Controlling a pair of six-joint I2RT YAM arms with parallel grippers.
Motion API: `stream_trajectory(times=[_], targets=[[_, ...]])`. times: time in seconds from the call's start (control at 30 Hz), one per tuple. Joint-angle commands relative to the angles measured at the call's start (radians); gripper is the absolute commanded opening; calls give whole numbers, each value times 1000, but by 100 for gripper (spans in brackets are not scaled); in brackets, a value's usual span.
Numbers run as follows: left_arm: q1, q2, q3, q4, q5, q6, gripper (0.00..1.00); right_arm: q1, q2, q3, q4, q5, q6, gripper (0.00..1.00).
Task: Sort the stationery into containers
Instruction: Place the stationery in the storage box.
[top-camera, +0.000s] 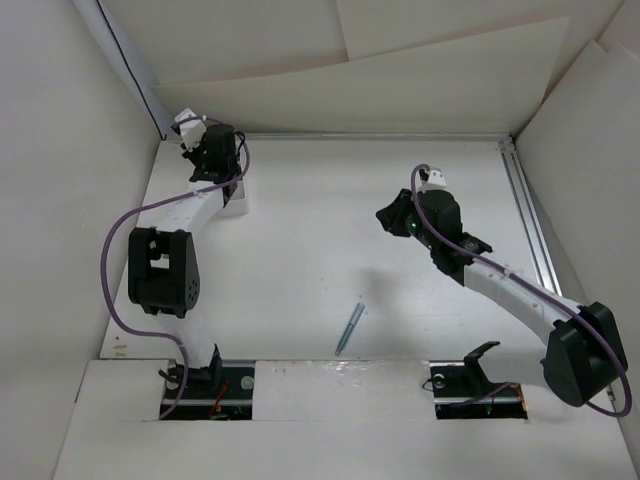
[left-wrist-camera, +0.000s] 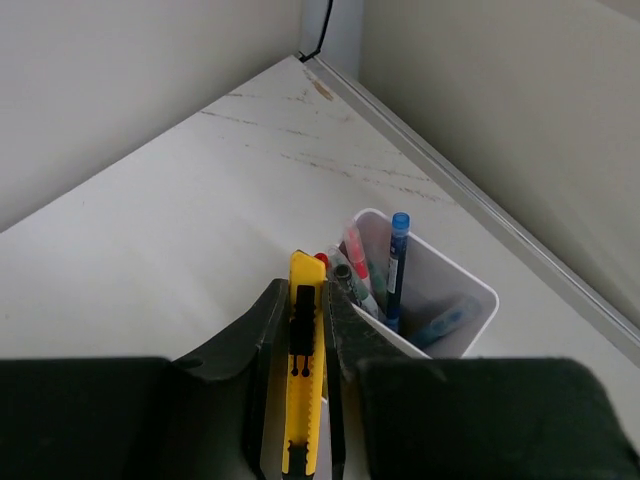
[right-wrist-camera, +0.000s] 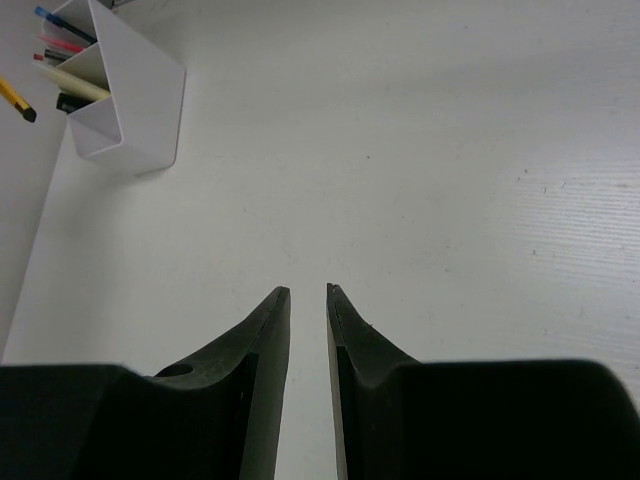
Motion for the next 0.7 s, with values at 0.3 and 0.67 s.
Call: stream_trajectory(times=[0.3,0.67], targets=[[-35,75,-38,270,-160,187,0,-4,-8,16,33,-5,-15,27],[-91,104,-98,408,-207,257,0,-4,-19,16,42,-14,-15,27]])
